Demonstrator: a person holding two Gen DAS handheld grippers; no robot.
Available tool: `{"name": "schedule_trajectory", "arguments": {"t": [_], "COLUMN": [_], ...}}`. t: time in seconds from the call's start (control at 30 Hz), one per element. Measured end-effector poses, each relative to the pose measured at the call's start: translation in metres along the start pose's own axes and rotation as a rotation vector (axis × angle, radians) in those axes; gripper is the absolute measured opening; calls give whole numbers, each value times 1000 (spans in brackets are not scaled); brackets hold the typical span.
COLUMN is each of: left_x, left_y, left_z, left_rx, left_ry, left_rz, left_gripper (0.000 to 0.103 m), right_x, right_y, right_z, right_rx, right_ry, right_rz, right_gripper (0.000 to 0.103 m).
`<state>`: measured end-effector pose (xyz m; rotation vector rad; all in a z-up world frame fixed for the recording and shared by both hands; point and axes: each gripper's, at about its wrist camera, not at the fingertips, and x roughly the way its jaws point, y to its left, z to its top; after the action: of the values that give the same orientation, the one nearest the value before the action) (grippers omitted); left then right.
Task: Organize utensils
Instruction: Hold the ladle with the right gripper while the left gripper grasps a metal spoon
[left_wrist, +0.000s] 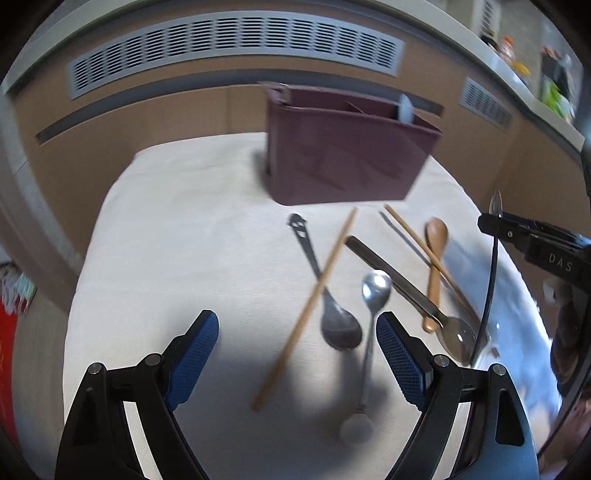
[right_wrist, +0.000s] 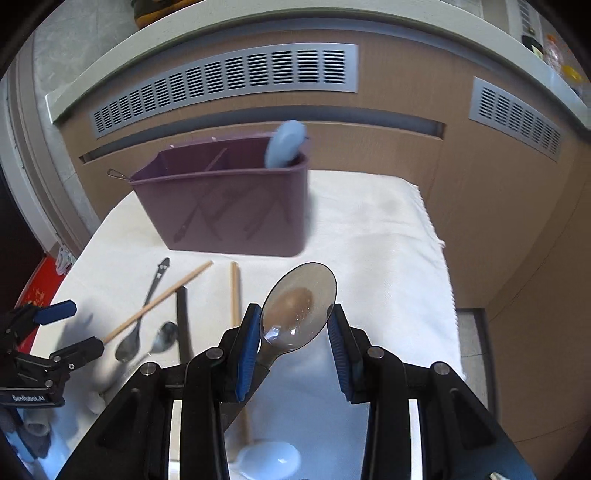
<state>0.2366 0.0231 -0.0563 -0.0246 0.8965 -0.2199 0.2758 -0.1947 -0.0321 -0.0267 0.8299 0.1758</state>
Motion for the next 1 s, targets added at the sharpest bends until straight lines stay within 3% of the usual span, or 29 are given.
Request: {"name": "schedule_trajectory", "arguments": {"t": [0.3,0.43,0.57,0.77,0.83,1.0], "left_x": [5,12,23,59,68,71], "left_y": [-20,-31,-51,-66,-70,-77], "left_z": [1,8,19,42,45,48], "left_rx": [101,96,181,288,313,327], "left_ry": [84,132,147,243,279,279], "left_rz": [-43,-107,-105,-76,-72,-72], "left_gripper": [51,49,49,46,42,31], "right_x": [7,5,4,-2,-3,-6], "right_y": [-23,-26,-26,-28,-27,-21], "right_z": [-16,-21,-25,-30,-30,-30], "right_rx": [78,81,81,78,70,54], "right_ry": [12,5,9,0,-6,-21], "right_rz": [22,25,32,43,40,37], "right_gripper": [34,34,34,34,34,34]}}
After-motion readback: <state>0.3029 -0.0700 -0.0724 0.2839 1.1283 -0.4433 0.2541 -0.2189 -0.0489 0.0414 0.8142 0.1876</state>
